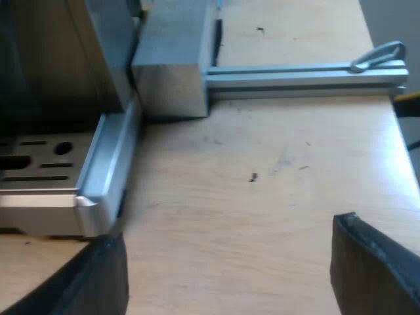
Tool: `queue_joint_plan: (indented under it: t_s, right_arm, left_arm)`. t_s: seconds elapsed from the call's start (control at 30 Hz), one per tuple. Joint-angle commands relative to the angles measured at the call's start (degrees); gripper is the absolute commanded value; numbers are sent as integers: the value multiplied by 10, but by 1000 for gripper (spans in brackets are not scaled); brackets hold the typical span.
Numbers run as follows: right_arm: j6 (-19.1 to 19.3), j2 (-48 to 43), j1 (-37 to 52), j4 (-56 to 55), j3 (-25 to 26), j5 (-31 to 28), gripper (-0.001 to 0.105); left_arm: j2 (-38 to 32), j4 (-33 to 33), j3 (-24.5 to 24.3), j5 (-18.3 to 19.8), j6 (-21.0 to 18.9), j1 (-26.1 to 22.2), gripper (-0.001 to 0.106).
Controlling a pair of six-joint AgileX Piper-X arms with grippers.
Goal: Remove mug from coffee machine
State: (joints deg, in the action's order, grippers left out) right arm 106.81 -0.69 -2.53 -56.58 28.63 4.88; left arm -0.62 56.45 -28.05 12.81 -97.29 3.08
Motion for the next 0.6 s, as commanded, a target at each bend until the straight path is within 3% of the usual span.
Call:
queue_joint_plan:
  t_s: [0.03,0.23,0.33,0.6]
  right_arm:
    - [1,-8,2,6,22,16,66]
    - [4,39,2,-18,64,29,66]
    - [16,102,-15,-23,104,86,66]
    - [69,201,-103,-24,145,104,66]
  left_arm:
    - [-62,-2,-8,21,-15,1,86]
    - [-23,-13,-22,40,-18,41,86]
    - [-6,-42,-22,55,-18,79,86]
    - [38,-106,-22,86,-11,144,86]
